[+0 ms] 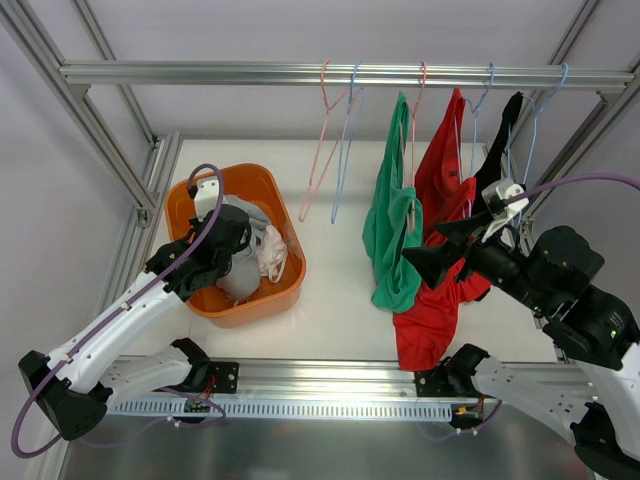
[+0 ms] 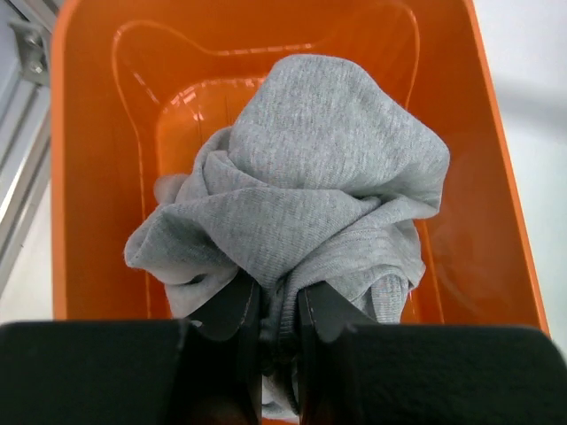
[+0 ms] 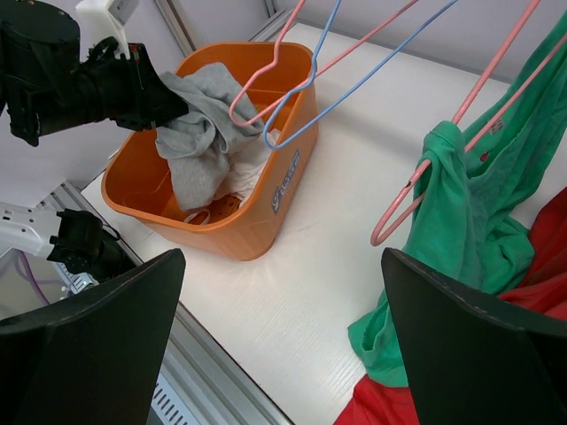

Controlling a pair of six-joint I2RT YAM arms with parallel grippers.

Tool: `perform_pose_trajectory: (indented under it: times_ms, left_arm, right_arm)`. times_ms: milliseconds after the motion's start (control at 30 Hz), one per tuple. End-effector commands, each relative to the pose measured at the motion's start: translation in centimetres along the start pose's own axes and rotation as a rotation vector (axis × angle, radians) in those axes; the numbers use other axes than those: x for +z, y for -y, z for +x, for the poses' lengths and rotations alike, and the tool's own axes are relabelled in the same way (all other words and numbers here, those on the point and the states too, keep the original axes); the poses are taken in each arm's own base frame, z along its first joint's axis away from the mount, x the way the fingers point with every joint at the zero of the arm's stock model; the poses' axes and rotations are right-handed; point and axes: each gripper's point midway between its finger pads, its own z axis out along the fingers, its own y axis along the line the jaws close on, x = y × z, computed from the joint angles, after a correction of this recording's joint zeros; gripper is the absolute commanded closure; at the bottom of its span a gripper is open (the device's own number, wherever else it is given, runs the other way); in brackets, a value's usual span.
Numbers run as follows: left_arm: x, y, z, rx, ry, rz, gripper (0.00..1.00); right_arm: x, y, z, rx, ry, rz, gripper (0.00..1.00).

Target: Remove the tank top from the hanger

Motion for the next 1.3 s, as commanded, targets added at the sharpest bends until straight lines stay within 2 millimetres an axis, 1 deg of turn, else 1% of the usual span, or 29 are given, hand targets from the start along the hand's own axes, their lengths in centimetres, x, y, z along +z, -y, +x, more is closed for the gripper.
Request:
perform_pose_trajectory:
  times_ms: [0,33,67,133,167,200,233,267,300,367,400,433,467,500,533,567,600,700,733,800,833,933,967,1033,1067,1133,1167,1233,1267]
  left_arm:
    - [0.1,0.7,0.2,-0.081,-0.012,0.031,0.96]
    - [0.3,0.6,0.5,-0.079,-0.024,0.027,0.91]
    - [0.5,0.6,0.6,-0.079,-0.032,0.031,0.83]
    - [0.7,0.8,0.9,-0.079,-0.058,0.042,0.72]
    - [0.8,0.7,0.7,-0.087,-0.060,0.042,0.52]
    - [0.8,0.7,0.6,-0.090,-0.061,0.043,0.44]
    - [0.6,0.6,0.4,-0.093,-0.058,0.048,0.39]
    - [0.5,0.7,0.0,-0.102,-0.059,0.060,0.31]
    - [0.5,0.6,-0.2,-0.102,-0.058,0.061,0.26]
    - [0.2,0.9,-1.1,-0.110,-0.060,0.091,0.21]
    - [0.2,0.4,-1.5,-0.121,-0.064,0.084,0.17]
    - [0.1,0.3,-1.8,-0.123,-0.069,0.090,0.14]
    - [-0.3,0.3,-2.6,-0.137,-0.069,0.109,0.12]
    - [-0.4,-0.5,-2.8,-0.142,-0.078,0.091,0.01]
    - [-0.8,-0.7,-3.2,-0.145,-0.077,0.093,0.01]
    - [-1.4,-1.0,-4.2,-0.153,-0.061,0.100,0.01]
    - [-1.8,-2.0,-4.0,-0.138,-0.077,0.072,0.01]
    - [-3.5,-4.4,-5.3,-0.136,-0.040,0.018,0.01]
    - [-4.5,-5.8,-5.4,-0.137,-0.029,-0.006,0.01]
    - [-5.5,-7.2,-5.4,-0.126,-0.007,-0.034,0.01]
    - [-6.5,-8.8,-5.4,-0.122,0.021,-0.068,0.01]
    - [-8.2,-11.0,-5.0,-0.113,0.066,-0.102,0.01]
    - [-8.4,-11.3,-4.5,-0.106,0.063,-0.099,0.01]
    - [-9.2,-11.7,-4.0,-0.102,0.076,-0.071,0.01]
    - [-9.0,-11.6,-3.3,-0.090,0.063,-0.064,0.01]
    - [-9.5,-12.1,-2.6,-0.086,0.073,-0.048,0.01]
    - [-9.4,-11.5,-1.7,-0.075,0.054,-0.005,0.01]
    - [-10.3,-11.3,-1.2,-0.056,0.073,0.061,0.01]
    - [-10.6,-10.6,-0.5,-0.039,0.060,0.122,0.01]
  right_arm:
    - [0.3,-0.4,-1.3,-0.010,0.045,-0.015,0.01]
    - [0.5,-0.2,-0.9,-0.012,0.035,-0.011,0.01]
    - [0.8,0.2,-0.7,-0.019,0.027,0.008,0.00]
    - [1.2,1.5,-0.1,-0.024,0.009,0.078,0.00]
    - [1.5,1.9,0.3,-0.027,-0.012,0.104,0.00]
    - [1.6,2.7,0.3,-0.030,-0.014,0.148,0.00]
    - [1.6,3.2,0.8,-0.035,-0.032,0.174,0.01]
    - [1.8,3.6,1.0,-0.037,-0.042,0.196,0.01]
    - [1.8,4.2,1.0,-0.045,-0.045,0.230,0.00]
    - [1.7,4.8,1.3,-0.055,-0.059,0.259,0.01]
    - [1.6,5.4,1.3,-0.061,-0.061,0.292,0.01]
    - [1.4,5.9,1.5,-0.067,-0.070,0.318,0.01]
    - [1.3,6.3,1.5,-0.070,-0.074,0.343,0.01]
    - [0.9,7.4,1.8,-0.086,-0.089,0.407,0.00]
    - [0.7,8.1,1.9,-0.096,-0.095,0.449,0.00]
    - [0.4,8.7,2.0,-0.108,-0.106,0.486,0.00]
    - [-0.2,10.0,2.0,-0.120,-0.107,0.563,0.01]
    - [-1.7,11.1,2.8,-0.135,-0.144,0.636,0.01]
    - [-2.3,11.1,2.7,-0.129,-0.135,0.638,0.01]
    - [-3.2,11.4,2.9,-0.126,-0.134,0.653,0.01]
    - [-4.2,11.6,3.1,-0.126,-0.129,0.664,0.01]
    - [-6.1,12.5,3.6,-0.143,-0.133,0.718,0.01]
    - [-7.0,12.6,3.5,-0.141,-0.114,0.726,0.00]
    - [-8.3,13.1,3.7,-0.149,-0.107,0.752,0.01]
    - [-9.0,13.2,3.8,-0.148,-0.096,0.757,0.01]
    - [-10.0,13.5,4.4,-0.153,-0.109,0.768,0.01]
    - [-10.5,13.5,4.6,-0.153,-0.108,0.769,0.01]
    - [-11.0,13.6,5.3,-0.148,-0.123,0.771,0.00]
    - [-11.0,13.6,5.7,-0.149,-0.132,0.764,0.01]
